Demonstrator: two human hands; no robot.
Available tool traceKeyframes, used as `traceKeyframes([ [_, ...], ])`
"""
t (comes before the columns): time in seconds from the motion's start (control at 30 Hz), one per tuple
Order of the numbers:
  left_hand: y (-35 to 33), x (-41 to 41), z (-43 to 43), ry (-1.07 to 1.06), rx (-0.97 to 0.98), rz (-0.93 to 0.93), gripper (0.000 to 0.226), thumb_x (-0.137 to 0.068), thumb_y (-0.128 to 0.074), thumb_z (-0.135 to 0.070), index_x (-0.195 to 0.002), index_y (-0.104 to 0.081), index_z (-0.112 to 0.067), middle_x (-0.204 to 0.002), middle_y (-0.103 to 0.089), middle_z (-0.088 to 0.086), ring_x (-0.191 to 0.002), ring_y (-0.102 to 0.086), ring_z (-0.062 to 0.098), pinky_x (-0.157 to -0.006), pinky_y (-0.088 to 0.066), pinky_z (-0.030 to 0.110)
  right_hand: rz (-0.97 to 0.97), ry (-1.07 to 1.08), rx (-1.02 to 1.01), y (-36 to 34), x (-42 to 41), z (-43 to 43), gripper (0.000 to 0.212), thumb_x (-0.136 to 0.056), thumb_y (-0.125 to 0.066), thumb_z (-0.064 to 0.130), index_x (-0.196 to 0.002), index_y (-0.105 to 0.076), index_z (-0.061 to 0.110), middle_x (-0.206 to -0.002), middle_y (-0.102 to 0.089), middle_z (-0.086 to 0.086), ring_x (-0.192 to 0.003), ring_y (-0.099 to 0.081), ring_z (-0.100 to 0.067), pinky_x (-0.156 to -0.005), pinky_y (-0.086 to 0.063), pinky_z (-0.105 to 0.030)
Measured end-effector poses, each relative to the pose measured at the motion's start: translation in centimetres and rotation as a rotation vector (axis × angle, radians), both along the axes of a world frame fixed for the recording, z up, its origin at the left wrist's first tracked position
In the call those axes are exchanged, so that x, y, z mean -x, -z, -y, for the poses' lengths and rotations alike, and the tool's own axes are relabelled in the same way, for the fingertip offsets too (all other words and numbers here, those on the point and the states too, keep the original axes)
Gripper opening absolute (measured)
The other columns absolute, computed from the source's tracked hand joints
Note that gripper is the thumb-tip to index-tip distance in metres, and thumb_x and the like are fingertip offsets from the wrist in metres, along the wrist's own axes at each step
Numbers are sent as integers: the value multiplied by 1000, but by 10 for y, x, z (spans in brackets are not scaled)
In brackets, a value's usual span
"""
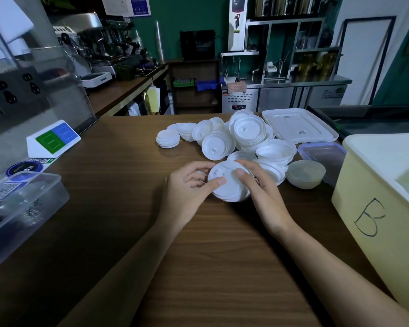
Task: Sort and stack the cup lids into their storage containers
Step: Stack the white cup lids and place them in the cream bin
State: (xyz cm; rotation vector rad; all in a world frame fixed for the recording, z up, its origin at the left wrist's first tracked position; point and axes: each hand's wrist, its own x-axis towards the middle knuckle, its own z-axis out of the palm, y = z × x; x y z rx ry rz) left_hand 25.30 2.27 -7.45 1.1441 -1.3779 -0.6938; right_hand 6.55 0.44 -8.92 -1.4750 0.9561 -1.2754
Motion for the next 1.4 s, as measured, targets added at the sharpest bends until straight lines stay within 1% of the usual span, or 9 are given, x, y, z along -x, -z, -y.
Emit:
traceKeyframes([
  [0.2,7,1,4,47,100,121,40,-84,-87,-20,-122,-77,-29,-115,-71,-14,-99,-70,20,-91,-60,42,6,18,27,2,-1,1,26,-100,-69,29,-126,-69,24,-123,-72,16,-119,-64,0,-95,-45,-10],
  [0.33,9,2,5,137,-50,29,47,-92,-80,-21,-137,-66,-24,-127,-71,-10,-123,-65,7,-107,-53,37,48,27,29,2,0,4,25,-101,-71,27,-125,-70,22,-126,-72,9,-123,-65,-8,-102,-48,-23],
  [0.47,8,2,7,200,-116,-40,42,-96,-75,-25,-136,-65,-17,-129,-73,-6,-125,-65,11,-112,-50,41,103,-6,-6,1,-1,2,42,-92,-72,45,-127,-69,23,-128,-73,-1,-125,-66,-22,-110,-50,-43],
  [0.67,5,-1,7,162,-81,-43,34,-92,-79,-24,-125,-72,-20,-120,-77,-6,-121,-68,15,-110,-51,48,96,-48,-37,1,-1,-1,48,-86,-77,38,-130,-64,26,-123,-75,-5,-119,-69,-25,-104,-55,-38],
  [0.8,3,-2,5,148,-55,-16,34,-93,-78,-21,-126,-72,-16,-116,-78,-8,-114,-71,11,-101,-56,32,88,-66,-36,1,-1,-2,48,-87,-81,28,-131,-62,30,-122,-76,-3,-117,-71,-23,-101,-57,-36],
  [0.93,3,-18,7,-17,38,305,23,-98,-71,-34,-118,-76,-24,-108,-77,-16,-105,-70,-1,-94,-53,18,79,6,-5,-1,-1,0,41,-92,-81,14,-128,-64,24,-118,-76,0,-112,-71,-16,-89,-55,-21],
  [1.13,24,-43,21,-118,-30,708,38,-78,-77,-55,-103,-78,-27,-108,-70,-17,-103,-66,4,-92,-54,33,39,59,1,2,0,3,42,-91,-83,19,-128,-64,28,-119,-75,3,-111,-68,-10,-87,-53,-16],
  [1.27,28,-44,25,-104,12,717,16,-85,-83,-28,-99,-79,-23,-97,-73,-13,-92,-68,11,-84,-56,42,10,78,10,4,1,5,43,-91,-84,21,-128,-64,30,-120,-73,4,-110,-67,-7,-89,-51,-15],
  [1.4,20,-40,20,-126,73,627,2,-92,-75,-21,-92,-73,-20,-75,-71,-8,-69,-67,15,-67,-54,43,-12,85,13,6,2,7,43,-90,-84,25,-128,-64,33,-122,-72,7,-113,-66,-6,-91,-51,-15],
])
